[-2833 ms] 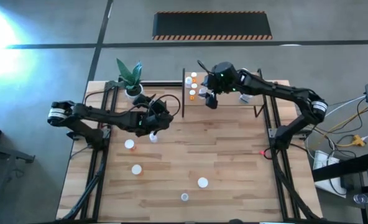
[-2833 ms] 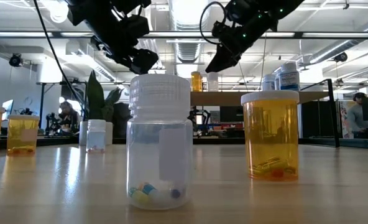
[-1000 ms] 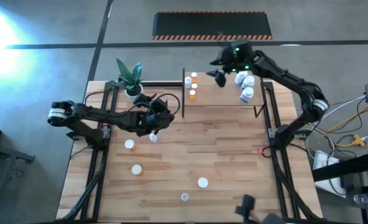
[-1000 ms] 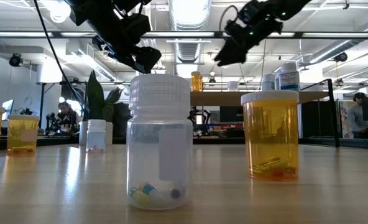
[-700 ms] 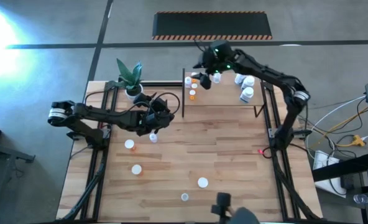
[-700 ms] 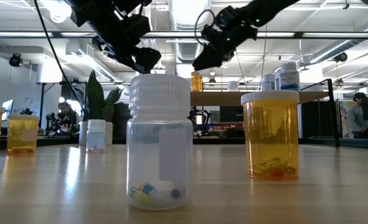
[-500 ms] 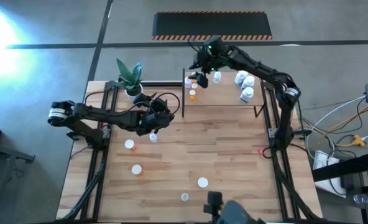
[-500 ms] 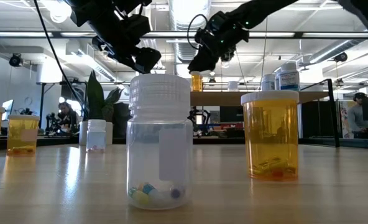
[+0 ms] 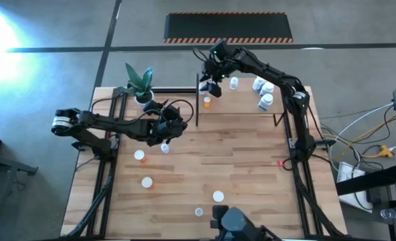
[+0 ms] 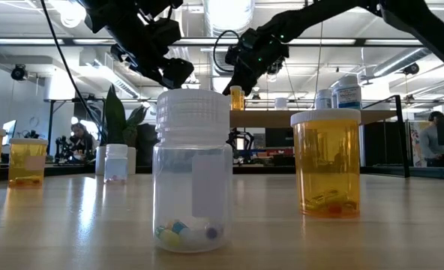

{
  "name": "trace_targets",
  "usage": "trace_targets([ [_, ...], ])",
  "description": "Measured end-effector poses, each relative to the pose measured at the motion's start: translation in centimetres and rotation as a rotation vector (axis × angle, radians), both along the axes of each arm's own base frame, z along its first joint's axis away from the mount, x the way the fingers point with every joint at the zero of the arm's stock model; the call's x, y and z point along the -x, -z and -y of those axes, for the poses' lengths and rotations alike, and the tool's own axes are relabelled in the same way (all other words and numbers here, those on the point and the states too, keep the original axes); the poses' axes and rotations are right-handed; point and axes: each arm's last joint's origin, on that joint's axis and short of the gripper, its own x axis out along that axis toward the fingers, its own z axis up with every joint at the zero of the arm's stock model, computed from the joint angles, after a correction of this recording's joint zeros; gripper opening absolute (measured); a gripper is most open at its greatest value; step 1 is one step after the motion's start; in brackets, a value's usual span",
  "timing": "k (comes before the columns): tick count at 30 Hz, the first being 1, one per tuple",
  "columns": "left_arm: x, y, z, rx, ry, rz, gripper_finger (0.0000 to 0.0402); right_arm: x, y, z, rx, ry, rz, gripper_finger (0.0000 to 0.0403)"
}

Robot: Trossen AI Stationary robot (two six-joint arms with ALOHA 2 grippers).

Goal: Pick and place medicine bottles onto shelf by color
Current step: Adjust the transparent pill bottles on the shelf

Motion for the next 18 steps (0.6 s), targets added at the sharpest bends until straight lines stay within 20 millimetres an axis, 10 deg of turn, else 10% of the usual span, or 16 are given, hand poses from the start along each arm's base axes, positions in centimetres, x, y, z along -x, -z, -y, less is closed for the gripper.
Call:
trace_targets([
  [18, 0.1, 0.1, 0.0, 0.000, 0.000, -0.003, 0.0257, -0.7, 0.1, -1.4, 0.135, -0.020, -0.068, 0.0134],
])
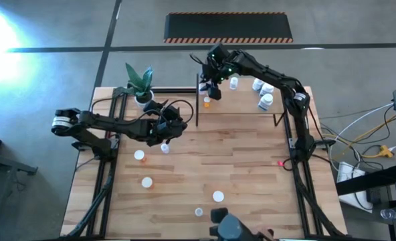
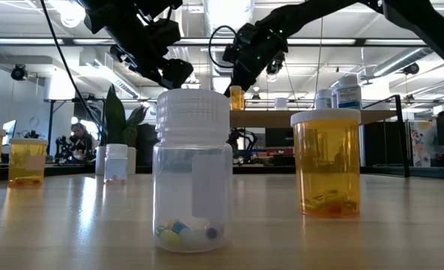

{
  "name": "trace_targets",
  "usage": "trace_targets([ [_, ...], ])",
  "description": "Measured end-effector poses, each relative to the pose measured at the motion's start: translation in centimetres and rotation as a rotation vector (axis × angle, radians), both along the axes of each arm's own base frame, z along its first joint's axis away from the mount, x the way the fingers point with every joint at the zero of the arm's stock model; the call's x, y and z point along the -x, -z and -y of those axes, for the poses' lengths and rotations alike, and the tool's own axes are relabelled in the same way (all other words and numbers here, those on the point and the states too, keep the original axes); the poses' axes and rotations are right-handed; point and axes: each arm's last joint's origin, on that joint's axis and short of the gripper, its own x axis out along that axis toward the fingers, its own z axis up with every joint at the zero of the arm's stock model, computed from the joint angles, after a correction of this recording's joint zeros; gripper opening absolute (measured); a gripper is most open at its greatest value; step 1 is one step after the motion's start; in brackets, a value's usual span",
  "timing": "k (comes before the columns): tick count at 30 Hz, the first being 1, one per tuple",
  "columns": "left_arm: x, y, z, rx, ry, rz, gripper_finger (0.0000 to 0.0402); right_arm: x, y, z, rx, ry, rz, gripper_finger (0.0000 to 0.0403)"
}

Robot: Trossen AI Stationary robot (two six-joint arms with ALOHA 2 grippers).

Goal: Pick and place medicine bottles onto shelf by color
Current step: Adjust the transparent pill bottles on the shelf

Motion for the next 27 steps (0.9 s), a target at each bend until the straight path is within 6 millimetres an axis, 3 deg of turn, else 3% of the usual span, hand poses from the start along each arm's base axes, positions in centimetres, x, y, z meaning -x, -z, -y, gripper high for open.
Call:
trace_targets([
  [4, 0.0, 0.0, 0.0, 0.001, -0.001, 0.003, 0.0257, 0.2, -0.8, -0.5, 0.014, -0.001, 0.002, 0.0128],
  [8, 0.0, 0.0, 0.0, 0.001, 0.000, 0.004, 0.0257, 1.3, -3.7, -1.5, 0.043, 0.011, 0.058, 0.0128],
  [12, 0.0, 0.0, 0.0, 0.001, -0.001, 0.004, 0.0257, 4.0, -7.2, -3.5, -0.009, 0.071, 0.078, 0.0126],
  [15, 0.0, 0.0, 0.0, 0.002, -0.002, 0.007, 0.0257, 6.4, -8.4, -5.3, -0.094, 0.127, 0.045, 0.0126],
  [19, 0.0, 0.0, 0.0, 0.002, -0.002, 0.006, 0.0257, 9.3, -7.5, -7.5, -0.194, 0.236, 0.000, 0.0126],
  [23, 0.0, 0.0, 0.0, 0.002, -0.001, 0.005, 0.0257, 11.9, -4.9, -8.8, -0.174, 0.432, -0.051, 0.0126],
  [27, 0.0, 0.0, 0.0, 0.002, -0.002, 0.005, 0.0257, 13.1, -2.3, -9.2, -0.126, 0.565, 0.005, 0.0127],
])
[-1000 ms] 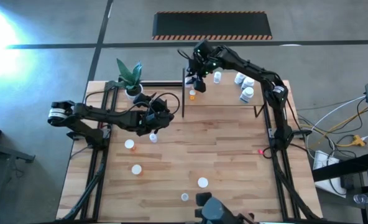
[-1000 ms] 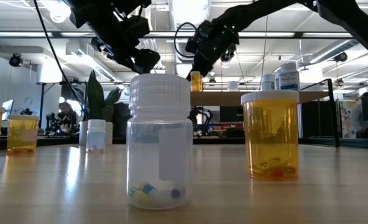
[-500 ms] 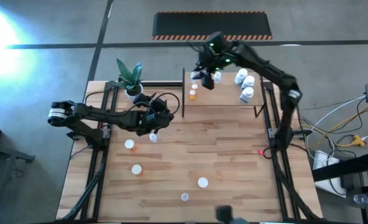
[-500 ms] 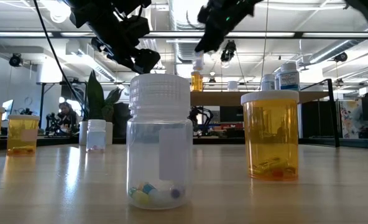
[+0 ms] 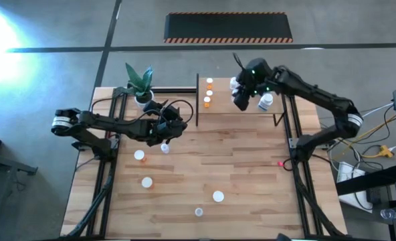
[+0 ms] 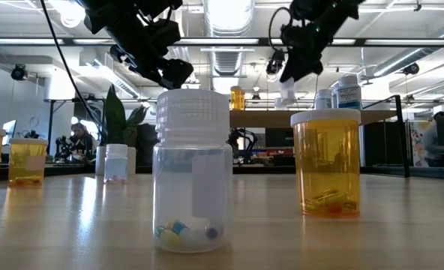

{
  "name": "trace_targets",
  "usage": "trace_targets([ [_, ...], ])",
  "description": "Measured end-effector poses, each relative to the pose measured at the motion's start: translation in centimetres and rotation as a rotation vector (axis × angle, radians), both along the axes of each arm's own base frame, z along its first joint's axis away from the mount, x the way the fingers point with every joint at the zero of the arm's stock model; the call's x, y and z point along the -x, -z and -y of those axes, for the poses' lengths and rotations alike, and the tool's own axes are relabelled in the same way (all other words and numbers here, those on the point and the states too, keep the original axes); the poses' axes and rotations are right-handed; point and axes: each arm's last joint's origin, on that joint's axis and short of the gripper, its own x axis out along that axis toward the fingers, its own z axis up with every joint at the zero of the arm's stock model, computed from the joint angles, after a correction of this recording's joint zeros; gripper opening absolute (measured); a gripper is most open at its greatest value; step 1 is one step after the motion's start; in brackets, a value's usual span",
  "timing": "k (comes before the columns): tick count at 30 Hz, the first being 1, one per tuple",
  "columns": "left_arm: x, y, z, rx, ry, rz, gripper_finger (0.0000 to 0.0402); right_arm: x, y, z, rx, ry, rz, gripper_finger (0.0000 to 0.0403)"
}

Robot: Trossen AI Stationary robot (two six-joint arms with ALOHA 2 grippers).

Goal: Pick and place medicine bottles onto shelf by color
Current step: Adjust the transparent pill bottles on the shelf, then put the big orange pill bottle on the shelf

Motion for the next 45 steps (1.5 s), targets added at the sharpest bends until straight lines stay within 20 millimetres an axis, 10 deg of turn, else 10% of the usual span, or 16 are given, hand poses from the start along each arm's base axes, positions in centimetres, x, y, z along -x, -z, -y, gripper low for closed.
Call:
trace_targets([
  [14, -0.2, -0.1, 0.1, 0.014, 0.018, 0.022, 0.0257, -0.3, 3.3, 1.1, 0.089, 0.107, 0.040, 0.0145],
  [26, -0.3, 0.0, 0.4, 0.055, 0.076, 0.024, 0.0257, 1.0, 0.2, 0.1, 0.177, 0.060, 0.072, 0.0236],
  [33, 0.8, -0.9, 2.6, 0.104, 0.247, -0.122, 0.0257, 2.1, -2.2, -4.6, 0.139, -0.212, 0.243, 0.0246],
  [45, 9.9, -1.6, 5.4, 0.971, 0.295, -0.154, 0.0257, 1.4, 6.2, -12.7, 0.051, -0.595, 0.292, 0.0246],
])
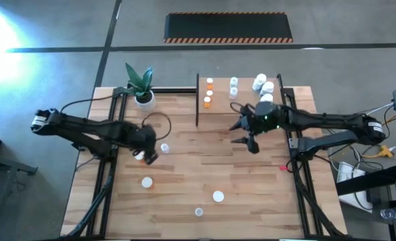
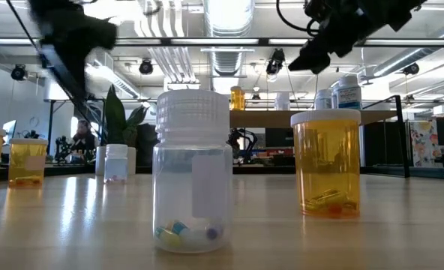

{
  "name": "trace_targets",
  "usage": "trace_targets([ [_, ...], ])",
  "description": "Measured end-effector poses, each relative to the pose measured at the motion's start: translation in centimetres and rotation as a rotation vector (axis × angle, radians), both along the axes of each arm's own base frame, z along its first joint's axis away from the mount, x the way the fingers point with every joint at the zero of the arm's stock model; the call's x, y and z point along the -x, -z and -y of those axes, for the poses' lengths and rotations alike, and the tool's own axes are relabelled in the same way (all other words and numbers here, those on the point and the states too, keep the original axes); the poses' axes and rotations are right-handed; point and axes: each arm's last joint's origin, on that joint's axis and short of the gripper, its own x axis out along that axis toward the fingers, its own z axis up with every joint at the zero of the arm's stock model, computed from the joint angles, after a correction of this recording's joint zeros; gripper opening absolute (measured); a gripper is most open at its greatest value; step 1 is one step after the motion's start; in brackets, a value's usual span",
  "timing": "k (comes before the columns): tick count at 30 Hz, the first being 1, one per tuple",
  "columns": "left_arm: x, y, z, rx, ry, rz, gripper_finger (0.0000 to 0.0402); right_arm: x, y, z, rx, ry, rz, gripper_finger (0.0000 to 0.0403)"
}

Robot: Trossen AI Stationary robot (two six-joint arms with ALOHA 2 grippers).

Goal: Pick and place medicine bottles onto shelf by color
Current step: Put the big orange pill bottle on the shelf

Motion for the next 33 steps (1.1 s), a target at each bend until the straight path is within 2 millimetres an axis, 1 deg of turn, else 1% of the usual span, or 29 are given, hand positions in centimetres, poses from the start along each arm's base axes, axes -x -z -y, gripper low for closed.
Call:
trace_targets([
  [3, 1.6, 1.6, 1.1, 0.125, 0.055, -0.165, 0.0257, 0.2, 1.3, -0.6, -0.010, -0.019, -0.017, 0.0244],
  [5, 2.6, 2.4, 1.7, 0.173, 0.091, -0.277, 0.0257, 0.3, 1.9, -0.8, -0.012, -0.024, -0.035, 0.0239],
  [7, 3.1, 3.0, 2.2, 0.177, 0.083, -0.374, 0.0257, 0.5, 2.3, -0.8, -0.015, -0.025, -0.050, 0.0235],
  [9, 3.3, 3.3, 2.5, 0.166, 0.066, -0.424, 0.0257, 0.5, 2.4, -0.8, -0.004, -0.031, -0.049, 0.0231],
  [12, 2.8, 4.1, 2.9, 0.133, 0.072, -0.431, 0.0257, 0.7, 2.5, -0.8, 0.023, -0.049, -0.048, 0.0229],
  [15, 2.0, 5.5, 3.0, 0.086, 0.093, -0.413, 0.0257, 0.8, 2.6, -0.9, 0.032, -0.056, -0.050, 0.0228],
  [18, 1.7, 7.0, 3.0, 0.030, 0.090, -0.456, 0.0257, 1.0, 2.7, -0.9, 0.034, -0.058, -0.055, 0.0228],
  [20, 1.4, 7.6, 3.0, -0.018, 0.079, -0.468, 0.0257, 1.2, 2.9, -0.9, 0.033, -0.058, -0.060, 0.0228],
  [22, 1.2, 8.0, 2.9, -0.054, 0.077, -0.470, 0.0257, 1.5, 3.1, -1.0, 0.032, -0.058, -0.062, 0.0228],
  [24, 0.6, 8.3, 3.0, -0.065, 0.086, -0.430, 0.0257, 1.9, 3.2, -1.1, 0.023, -0.051, -0.057, 0.0228],
  [29, 0.1, 9.1, 3.2, -0.046, 0.102, -0.354, 0.0255, 3.0, 2.7, -1.4, -0.015, -0.028, -0.031, 0.0228],
  [33, 0.1, 9.2, 3.2, -0.048, 0.102, -0.359, 0.0228, 4.0, 2.2, -1.8, -0.040, -0.020, 0.006, 0.0228],
])
